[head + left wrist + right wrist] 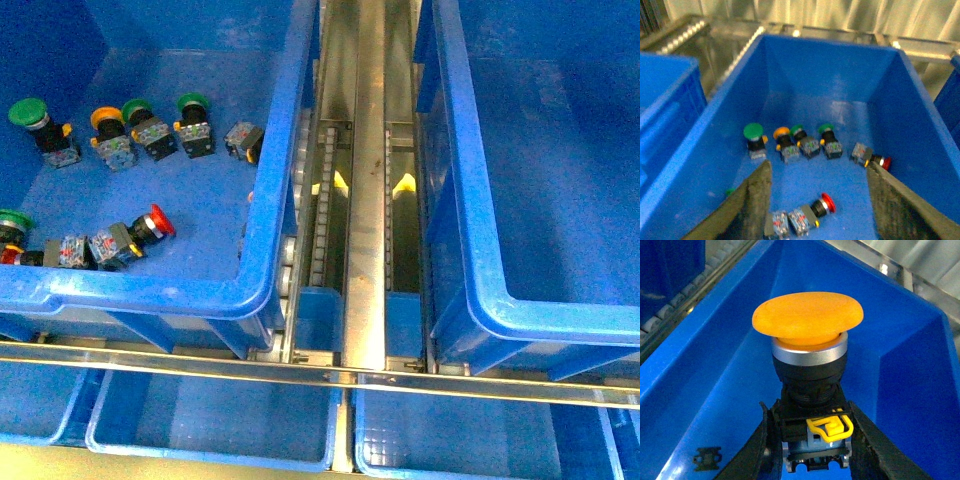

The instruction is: Pick red and yellow buttons and place in box

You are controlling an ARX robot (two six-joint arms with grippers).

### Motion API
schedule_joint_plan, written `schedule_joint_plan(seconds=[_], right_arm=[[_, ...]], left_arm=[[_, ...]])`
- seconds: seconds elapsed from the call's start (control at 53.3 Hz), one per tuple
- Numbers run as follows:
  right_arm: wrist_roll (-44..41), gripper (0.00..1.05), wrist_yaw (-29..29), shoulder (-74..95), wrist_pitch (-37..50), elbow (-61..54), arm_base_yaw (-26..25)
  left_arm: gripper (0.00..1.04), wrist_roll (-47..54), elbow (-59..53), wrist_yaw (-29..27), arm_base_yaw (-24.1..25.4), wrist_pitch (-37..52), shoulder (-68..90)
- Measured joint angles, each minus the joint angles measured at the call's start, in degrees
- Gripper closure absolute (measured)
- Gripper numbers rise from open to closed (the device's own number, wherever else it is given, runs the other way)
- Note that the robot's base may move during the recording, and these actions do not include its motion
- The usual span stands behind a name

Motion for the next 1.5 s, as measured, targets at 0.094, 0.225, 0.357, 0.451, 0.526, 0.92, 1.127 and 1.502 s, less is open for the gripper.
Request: schedule_joint_plan(seconds=[0.094,0.225,0.357,0.451,0.526,0.92,1.127,1.502], right_arm=[[2.4,0.78,2.6,-2.2,-2.4,-0.9,1.2],[5.4,0.78,5.3,-2.9,-5.0,-1.1,3.1],[7.6,0.78,7.9,-2.3,-5.6,-0.6,5.1],[8.7,0.78,10.1,-1.4,-5.6,0.0,5.3],[9.0,0.78,10.7,-0.6,-5.6,0.7,5.9],[11.7,0.78,16.3,3.1,-3.7,3.0,9.1],[13.1,0.78,18.6,3.3,-3.2,2.8,10.5],[14.6,0.78,19.7,3.2,-3.2,1.6,11.4]], left_arm=[[0.64,1.8,-1.0,0.8,1.2,-1.1,-3.5],[0.87,2.8,-4.1,2.1,2.6,-0.3,-5.9],[1.02,3.2,-5.6,7.0,7.9,-5.7,-12.2],[1.02,3.3,-5.7,7.6,8.2,-9.4,-16.5],[1.02,3.3,-5.7,7.7,8.2,-11.6,-18.8],[1.02,3.4,-5.7,7.8,8.2,-24.6,-32.7],[1.02,3.4,-5.7,7.7,8.2,-30.1,-38.2],[1.02,3.5,-5.7,7.8,8.3,-44.5,-50.6]])
